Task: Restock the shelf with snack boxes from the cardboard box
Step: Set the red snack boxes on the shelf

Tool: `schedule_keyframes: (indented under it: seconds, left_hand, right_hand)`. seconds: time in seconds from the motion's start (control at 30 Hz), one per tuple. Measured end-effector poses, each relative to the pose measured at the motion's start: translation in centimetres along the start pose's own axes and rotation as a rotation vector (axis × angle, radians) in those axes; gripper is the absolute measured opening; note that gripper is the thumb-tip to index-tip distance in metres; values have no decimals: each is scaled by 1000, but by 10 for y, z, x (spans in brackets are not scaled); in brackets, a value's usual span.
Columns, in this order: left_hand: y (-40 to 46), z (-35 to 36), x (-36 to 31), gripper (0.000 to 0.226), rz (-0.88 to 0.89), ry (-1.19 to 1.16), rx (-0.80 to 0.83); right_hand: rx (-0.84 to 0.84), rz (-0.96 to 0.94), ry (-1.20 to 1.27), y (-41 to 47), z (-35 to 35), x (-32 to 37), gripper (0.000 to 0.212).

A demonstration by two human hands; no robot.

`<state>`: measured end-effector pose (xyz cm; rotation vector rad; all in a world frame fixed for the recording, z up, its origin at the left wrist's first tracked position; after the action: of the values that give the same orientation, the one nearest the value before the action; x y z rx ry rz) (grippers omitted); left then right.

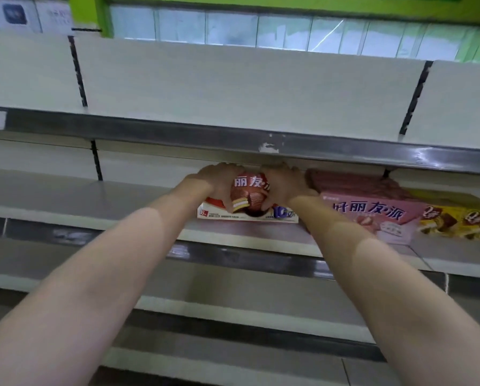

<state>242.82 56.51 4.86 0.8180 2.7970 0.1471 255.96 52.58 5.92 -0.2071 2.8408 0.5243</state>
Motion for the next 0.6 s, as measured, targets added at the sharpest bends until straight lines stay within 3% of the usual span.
schedule_keyframes:
  seconds: [0.17,0.47,0.6]
  left_hand:
    - [-4,3,-5,83,77,125,-270]
    - [4,27,-4,72,79,207,-491]
    - [20,30,-1,69,66,237,-506]
  right_hand:
    - [-125,88,-81,-4,16,0,90]
    - [-241,205,-46,3,44,-11,61]
    - [-208,246,-103,13,50,-17,57]
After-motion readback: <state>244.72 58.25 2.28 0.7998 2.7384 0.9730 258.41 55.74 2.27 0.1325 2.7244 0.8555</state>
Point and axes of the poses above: each hand's wrist, its own y-axis towards the middle knuckle, its own z-axis out of the palm, x = y × z, the point moved 8 cm from there along y, towards the middle knuckle, and after that the axes turned 9 degrees about -y, right-handed, at the moved point
